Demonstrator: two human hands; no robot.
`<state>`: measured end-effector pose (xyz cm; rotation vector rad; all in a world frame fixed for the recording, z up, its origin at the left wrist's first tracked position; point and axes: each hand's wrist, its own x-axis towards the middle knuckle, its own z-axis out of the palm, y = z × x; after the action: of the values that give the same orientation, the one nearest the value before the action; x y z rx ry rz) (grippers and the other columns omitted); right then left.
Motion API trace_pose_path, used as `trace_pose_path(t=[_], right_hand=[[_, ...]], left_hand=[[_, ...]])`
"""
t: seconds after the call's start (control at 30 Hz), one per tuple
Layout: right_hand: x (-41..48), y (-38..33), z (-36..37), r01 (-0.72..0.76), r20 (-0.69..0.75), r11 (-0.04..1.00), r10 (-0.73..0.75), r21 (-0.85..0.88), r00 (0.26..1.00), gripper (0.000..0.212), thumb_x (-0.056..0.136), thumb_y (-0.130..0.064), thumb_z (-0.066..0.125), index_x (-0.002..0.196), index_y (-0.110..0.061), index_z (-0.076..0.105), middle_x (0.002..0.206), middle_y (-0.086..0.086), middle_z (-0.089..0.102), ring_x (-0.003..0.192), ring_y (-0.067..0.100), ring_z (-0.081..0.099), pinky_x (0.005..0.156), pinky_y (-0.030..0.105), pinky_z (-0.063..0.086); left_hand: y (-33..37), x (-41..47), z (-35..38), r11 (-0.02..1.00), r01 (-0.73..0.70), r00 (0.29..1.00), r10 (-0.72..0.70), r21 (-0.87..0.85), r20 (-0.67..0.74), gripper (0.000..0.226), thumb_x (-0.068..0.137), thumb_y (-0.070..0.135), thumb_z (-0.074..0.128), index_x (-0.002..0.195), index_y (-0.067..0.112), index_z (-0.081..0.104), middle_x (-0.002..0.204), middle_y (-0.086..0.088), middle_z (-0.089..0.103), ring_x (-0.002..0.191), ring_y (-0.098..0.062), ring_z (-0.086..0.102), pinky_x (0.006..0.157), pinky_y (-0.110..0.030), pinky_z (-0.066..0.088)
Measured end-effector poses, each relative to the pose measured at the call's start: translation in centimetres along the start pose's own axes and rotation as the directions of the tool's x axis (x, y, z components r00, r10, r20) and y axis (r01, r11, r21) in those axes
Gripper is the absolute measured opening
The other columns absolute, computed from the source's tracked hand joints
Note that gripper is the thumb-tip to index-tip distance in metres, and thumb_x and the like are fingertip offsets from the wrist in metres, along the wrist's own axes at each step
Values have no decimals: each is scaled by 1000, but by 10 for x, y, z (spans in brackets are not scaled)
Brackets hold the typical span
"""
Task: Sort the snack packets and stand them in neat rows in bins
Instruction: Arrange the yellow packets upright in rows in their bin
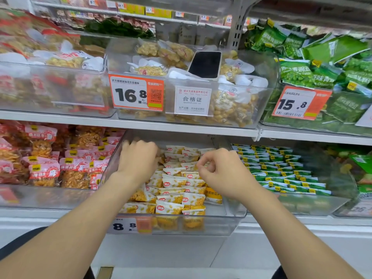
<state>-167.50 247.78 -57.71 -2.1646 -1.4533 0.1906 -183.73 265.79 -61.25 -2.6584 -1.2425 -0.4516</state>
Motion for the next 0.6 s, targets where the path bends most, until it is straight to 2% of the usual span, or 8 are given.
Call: trace_pose_path(t=[0.03, 0.1, 0.17, 0.23, 0.3, 0.4, 0.5, 0.6], right_hand=[[1, -3, 2, 1, 6, 1000, -1, 4, 1000, 13, 94, -35, 63, 90, -32, 74, 58, -9, 68, 66, 4, 64, 77, 37, 62], [4, -7, 6, 2, 9, 1000, -2, 13, 1000, 13, 94, -34, 63, 92, -31, 75, 63, -11, 70, 67, 3, 66, 77, 36, 62], [7, -10, 9, 24, -5, 1000, -23, 20, 1000, 14, 97, -30, 63, 100, -29, 76, 72, -13, 71, 74, 3, 67, 81, 35, 61], [9, -14, 12, 47, -36, 998, -46, 36, 998, 22, 99, -33, 63, 116, -26, 73, 81, -16, 71, 84, 5, 67, 88, 34, 59], [10, -19, 12, 36, -52, 994, -31, 101, 998, 34, 97, -41, 67, 128, -27, 67, 95, -18, 70, 91, 5, 68, 90, 32, 57], [11, -22, 7, -7, -1, 977, 7, 211, 1000, 34, 94, -43, 73, 124, -28, 69, 102, -13, 74, 82, 7, 73, 84, 38, 62], [10, -19, 2, -49, 79, 935, 22, 351, 997, 8, 98, -28, 73, 105, -24, 76, 85, -4, 79, 66, 16, 76, 75, 47, 65], [7, -13, -4, -115, 113, 896, 73, 429, 991, 5, 98, -25, 75, 102, -22, 76, 82, 0, 80, 69, 23, 77, 75, 46, 66]], left_hand=[[-3, 1, 1, 999, 4, 999, -7, -48, -51, 13, 93, 23, 67, 95, 31, 77, 91, -1, 75, 99, -31, 65, 92, -44, 47], [-5, 2, -1, 960, 35, 990, -70, -278, -119, 18, 96, 15, 62, 96, 28, 73, 93, -4, 75, 95, -35, 68, 83, -47, 55], [-3, 0, -4, 862, 49, 978, -144, -505, -150, 18, 103, 14, 54, 107, 18, 71, 101, -10, 74, 97, -39, 68, 81, -51, 56], [1, -4, -8, 759, 47, 976, -174, -649, -133, 18, 107, 22, 53, 111, 14, 68, 104, -5, 75, 101, -30, 69, 85, -47, 55], [9, -10, -14, 625, 39, 992, -117, -780, -44, 15, 107, 29, 58, 108, 17, 66, 92, 3, 76, 91, -19, 70, 79, -40, 54], [20, -20, -25, 432, 86, 994, 25, -898, 107, 10, 105, 30, 63, 104, 21, 66, 76, 0, 76, 73, -21, 71, 72, -46, 59], [24, -26, -36, 298, 124, 979, 121, -946, 166, 12, 104, 33, 65, 106, 22, 68, 79, 3, 77, 70, -11, 68, 70, -37, 56], [22, -27, -40, 283, 139, 949, 235, -949, 210, 27, 90, 37, 82, 110, 25, 70, 97, 3, 79, 84, -11, 74, 77, -33, 60]])
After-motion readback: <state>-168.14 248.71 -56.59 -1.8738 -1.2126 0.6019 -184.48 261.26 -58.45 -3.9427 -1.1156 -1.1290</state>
